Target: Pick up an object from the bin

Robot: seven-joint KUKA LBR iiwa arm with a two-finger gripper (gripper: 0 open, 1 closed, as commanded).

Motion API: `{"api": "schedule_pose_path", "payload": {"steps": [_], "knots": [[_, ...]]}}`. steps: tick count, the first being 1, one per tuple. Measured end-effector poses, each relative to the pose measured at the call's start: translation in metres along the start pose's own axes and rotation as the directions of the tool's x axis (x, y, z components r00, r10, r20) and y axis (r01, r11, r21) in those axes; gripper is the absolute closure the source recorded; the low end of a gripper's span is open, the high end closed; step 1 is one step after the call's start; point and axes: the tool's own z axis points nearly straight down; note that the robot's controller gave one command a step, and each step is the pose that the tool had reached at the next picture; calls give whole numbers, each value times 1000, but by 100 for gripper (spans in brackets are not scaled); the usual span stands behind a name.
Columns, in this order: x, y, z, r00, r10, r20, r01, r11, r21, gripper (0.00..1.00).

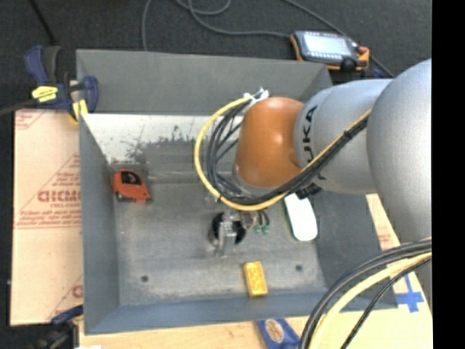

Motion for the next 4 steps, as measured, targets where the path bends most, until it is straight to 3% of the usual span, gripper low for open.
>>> {"api": "schedule_pose_path", "payload": {"steps": [1,2,3,4], "knots": [[-20,-14,9,992,-124,7,124,992,3,0],[7,-32,8,947,-320,5,320,947,4,0],[-35,-69,9,884,-468,5,468,884,4,100],[-35,-70,9,885,-466,7,466,885,5,100]]}}
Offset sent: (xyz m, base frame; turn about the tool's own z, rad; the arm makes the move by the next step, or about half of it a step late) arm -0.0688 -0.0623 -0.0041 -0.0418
